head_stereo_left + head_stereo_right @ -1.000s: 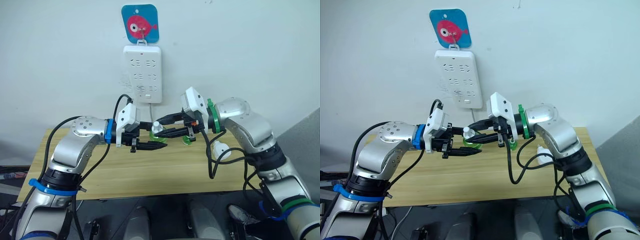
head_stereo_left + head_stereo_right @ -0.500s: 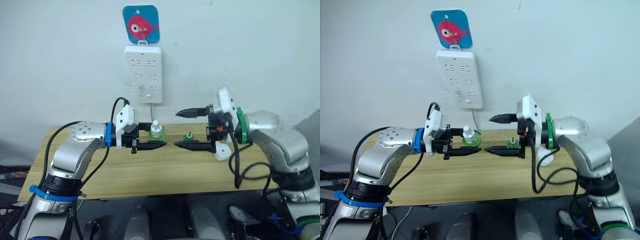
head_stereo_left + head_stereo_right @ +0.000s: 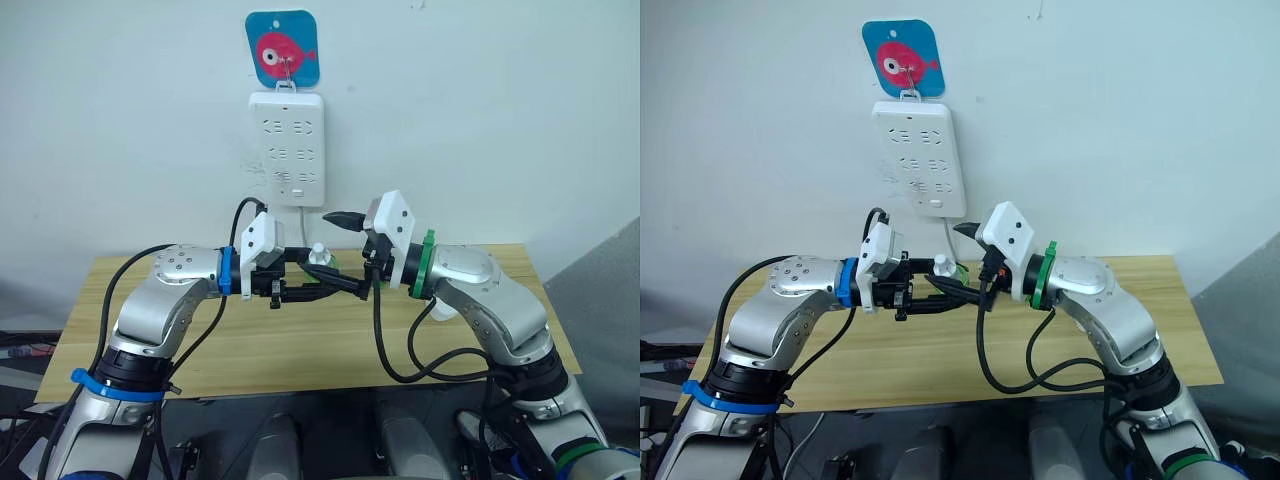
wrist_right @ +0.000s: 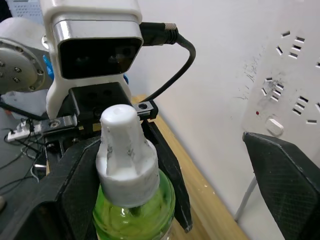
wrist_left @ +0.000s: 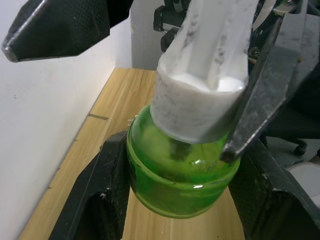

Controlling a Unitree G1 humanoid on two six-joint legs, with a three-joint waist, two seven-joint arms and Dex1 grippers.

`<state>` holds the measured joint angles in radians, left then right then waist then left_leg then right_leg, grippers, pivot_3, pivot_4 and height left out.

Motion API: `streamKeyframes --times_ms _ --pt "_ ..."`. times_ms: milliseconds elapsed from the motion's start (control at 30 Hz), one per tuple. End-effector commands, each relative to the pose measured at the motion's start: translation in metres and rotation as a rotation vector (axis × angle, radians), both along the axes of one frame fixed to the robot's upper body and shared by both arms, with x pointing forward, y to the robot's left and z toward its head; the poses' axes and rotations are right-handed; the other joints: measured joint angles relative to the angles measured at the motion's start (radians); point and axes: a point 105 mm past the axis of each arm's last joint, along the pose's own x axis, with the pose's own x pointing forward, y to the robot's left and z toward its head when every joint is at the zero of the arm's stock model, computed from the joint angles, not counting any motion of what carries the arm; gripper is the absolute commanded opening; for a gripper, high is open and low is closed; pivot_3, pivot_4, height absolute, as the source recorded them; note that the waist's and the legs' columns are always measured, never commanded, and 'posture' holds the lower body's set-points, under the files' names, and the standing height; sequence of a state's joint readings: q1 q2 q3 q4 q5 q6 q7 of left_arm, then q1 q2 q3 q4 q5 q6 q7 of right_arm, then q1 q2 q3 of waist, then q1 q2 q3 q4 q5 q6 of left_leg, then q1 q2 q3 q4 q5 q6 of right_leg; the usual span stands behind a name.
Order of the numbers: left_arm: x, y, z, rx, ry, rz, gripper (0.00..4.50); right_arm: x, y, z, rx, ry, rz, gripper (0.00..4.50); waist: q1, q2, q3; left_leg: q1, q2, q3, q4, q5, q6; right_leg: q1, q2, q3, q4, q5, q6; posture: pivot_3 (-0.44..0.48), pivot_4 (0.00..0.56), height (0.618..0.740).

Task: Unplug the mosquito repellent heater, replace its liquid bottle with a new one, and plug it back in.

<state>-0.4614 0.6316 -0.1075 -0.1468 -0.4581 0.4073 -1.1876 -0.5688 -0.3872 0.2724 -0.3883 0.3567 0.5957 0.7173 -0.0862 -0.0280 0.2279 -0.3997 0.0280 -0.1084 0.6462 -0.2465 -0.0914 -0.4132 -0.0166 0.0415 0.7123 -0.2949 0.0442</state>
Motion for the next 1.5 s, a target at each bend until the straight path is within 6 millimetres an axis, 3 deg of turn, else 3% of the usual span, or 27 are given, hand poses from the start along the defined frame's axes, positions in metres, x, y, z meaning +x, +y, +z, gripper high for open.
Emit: streamKeyframes --times_ms 33,167,267,500,733,900,1067,1267,1367,1500 --pt "-0.005 -0.001 0.009 -0.011 -0.042 -0.029 2.36 0.006 -0.024 0.010 -0.012 -0.030 -0.035 4.50 0.000 0.000 0.000 0.000 0.000 0.000 0.000 0.000 0.000 0.000 0.000 0.000 0.000 0.000 0.000 -0.087 0.175 0.725" --pt "-0.004 0.001 0.008 -0.008 -0.040 -0.020 2.31 0.002 -0.048 0.011 -0.071 -0.003 -0.019 4.50 0.001 0.000 0.000 0.000 0.000 0.000 0.000 0.000 0.000 0.000 0.000 0.000 0.000 0.000 0.000 -0.094 0.178 0.725" --pt "-0.004 0.001 0.008 -0.010 -0.036 -0.020 2.31 -0.009 -0.053 0.009 -0.093 0.035 0.031 4.50 0.000 0.000 0.000 0.000 0.000 0.000 0.000 0.000 0.000 0.001 0.000 0.000 0.000 0.000 0.000 -0.099 0.178 0.725" --pt "-0.002 -0.002 0.009 -0.022 -0.043 -0.021 2.31 -0.028 -0.021 0.017 0.022 0.075 0.111 4.50 -0.010 0.000 0.000 0.001 0.002 0.000 0.000 0.000 0.000 0.001 0.002 0.000 0.000 0.000 0.000 -0.102 0.179 0.725" --pt "-0.005 -0.007 0.011 -0.061 -0.029 -0.038 2.31 -0.015 0.001 0.021 0.127 0.100 0.070 4.50 -0.006 0.000 0.000 0.001 0.001 0.000 0.000 0.000 0.000 0.001 0.001 0.000 0.000 0.000 0.000 -0.106 0.176 0.725" --pt "-0.007 -0.008 0.010 -0.069 -0.022 -0.039 2.31 -0.006 -0.006 0.022 0.147 0.131 0.042 4.50 -0.004 0.000 0.000 0.001 0.001 0.000 0.000 0.000 0.000 0.001 0.001 0.000 0.000 0.000 0.000 -0.107 0.173 0.725" --pt "-0.006 -0.008 0.011 -0.076 -0.020 -0.030 2.31 -0.005 -0.030 0.013 0.081 0.152 0.016 4.50 -0.002 0.000 0.000 0.001 0.001 0.000 0.000 0.000 0.000 0.001 0.001 0.000 -0.001 0.000 0.000 -0.108 0.173 0.725" --pt "-0.005 -0.006 0.011 -0.074 -0.023 -0.022 2.31 -0.018 -0.051 0.013 0.000 0.176 0.056 4.50 -0.001 0.000 0.000 0.001 0.001 0.000 0.000 0.000 0.000 0.001 0.001 0.000 -0.001 0.000 0.000 -0.111 0.172 0.725" --pt "-0.005 -0.006 0.011 -0.074 -0.025 -0.021 2.31 -0.024 -0.049 0.015 -0.004 0.181 0.089 4.50 -0.005 0.000 0.000 0.001 0.001 0.000 0.000 0.000 0.000 0.001 0.001 0.000 -0.001 0.000 0.000 -0.111 0.169 0.725" --pt "-0.004 -0.007 0.011 -0.074 -0.026 -0.027 2.31 -0.025 -0.026 0.024 0.051 0.149 0.114 4.50 -0.011 0.000 0.000 0.001 0.002 0.000 -0.001 0.000 0.000 0.001 0.002 0.000 0.000 0.000 0.000 -0.113 0.166 0.725"
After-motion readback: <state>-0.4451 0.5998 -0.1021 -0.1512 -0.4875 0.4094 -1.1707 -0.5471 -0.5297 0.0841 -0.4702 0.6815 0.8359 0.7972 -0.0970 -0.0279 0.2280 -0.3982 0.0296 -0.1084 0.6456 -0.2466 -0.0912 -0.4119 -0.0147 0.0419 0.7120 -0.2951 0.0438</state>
